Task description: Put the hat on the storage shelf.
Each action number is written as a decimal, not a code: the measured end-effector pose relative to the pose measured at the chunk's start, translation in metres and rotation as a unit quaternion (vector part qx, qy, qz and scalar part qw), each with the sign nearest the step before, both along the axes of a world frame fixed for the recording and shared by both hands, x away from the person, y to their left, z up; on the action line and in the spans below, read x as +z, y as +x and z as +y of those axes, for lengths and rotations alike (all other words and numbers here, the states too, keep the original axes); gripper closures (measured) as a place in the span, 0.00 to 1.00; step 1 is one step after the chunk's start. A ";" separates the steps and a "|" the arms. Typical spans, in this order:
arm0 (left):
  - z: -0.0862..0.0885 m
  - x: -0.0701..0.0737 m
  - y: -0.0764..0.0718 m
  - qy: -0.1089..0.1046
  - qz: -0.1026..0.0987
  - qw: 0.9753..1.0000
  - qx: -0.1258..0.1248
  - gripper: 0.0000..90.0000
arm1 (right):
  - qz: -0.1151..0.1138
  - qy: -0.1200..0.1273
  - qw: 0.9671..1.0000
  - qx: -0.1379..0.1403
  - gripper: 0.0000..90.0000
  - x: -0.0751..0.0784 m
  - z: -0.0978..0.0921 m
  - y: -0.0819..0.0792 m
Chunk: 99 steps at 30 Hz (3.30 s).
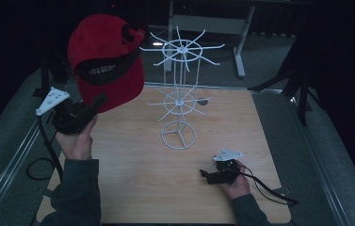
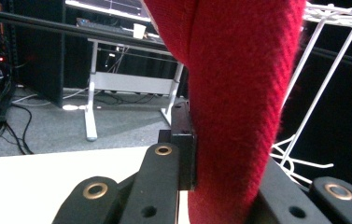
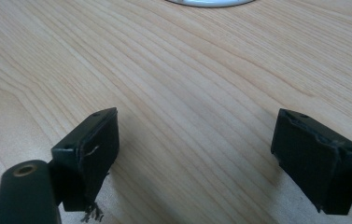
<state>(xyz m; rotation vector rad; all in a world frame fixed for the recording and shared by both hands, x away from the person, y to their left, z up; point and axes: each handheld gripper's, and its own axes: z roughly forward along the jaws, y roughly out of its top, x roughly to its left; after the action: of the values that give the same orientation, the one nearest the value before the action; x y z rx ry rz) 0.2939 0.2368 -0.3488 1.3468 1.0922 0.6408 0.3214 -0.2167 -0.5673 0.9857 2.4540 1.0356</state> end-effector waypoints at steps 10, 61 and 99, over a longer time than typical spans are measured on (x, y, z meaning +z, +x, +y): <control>-0.004 0.001 -0.002 0.004 -0.007 1.000 -0.007 0.95 | 0.000 0.000 1.000 0.000 0.17 0.000 0.000 0.000; -0.037 -0.079 -0.004 0.039 0.040 0.998 -0.027 0.95 | -0.001 0.000 1.000 0.000 0.17 0.000 0.000 0.000; -0.039 -0.118 -0.003 0.051 0.093 0.993 -0.042 0.59 | -0.001 0.001 1.000 0.000 0.17 0.000 0.000 0.000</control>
<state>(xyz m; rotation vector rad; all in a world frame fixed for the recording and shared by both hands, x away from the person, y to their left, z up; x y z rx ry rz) 0.2912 0.1977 -0.4667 1.5579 1.1570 0.5220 0.3209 -0.2166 -0.5675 0.9852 2.4512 1.0374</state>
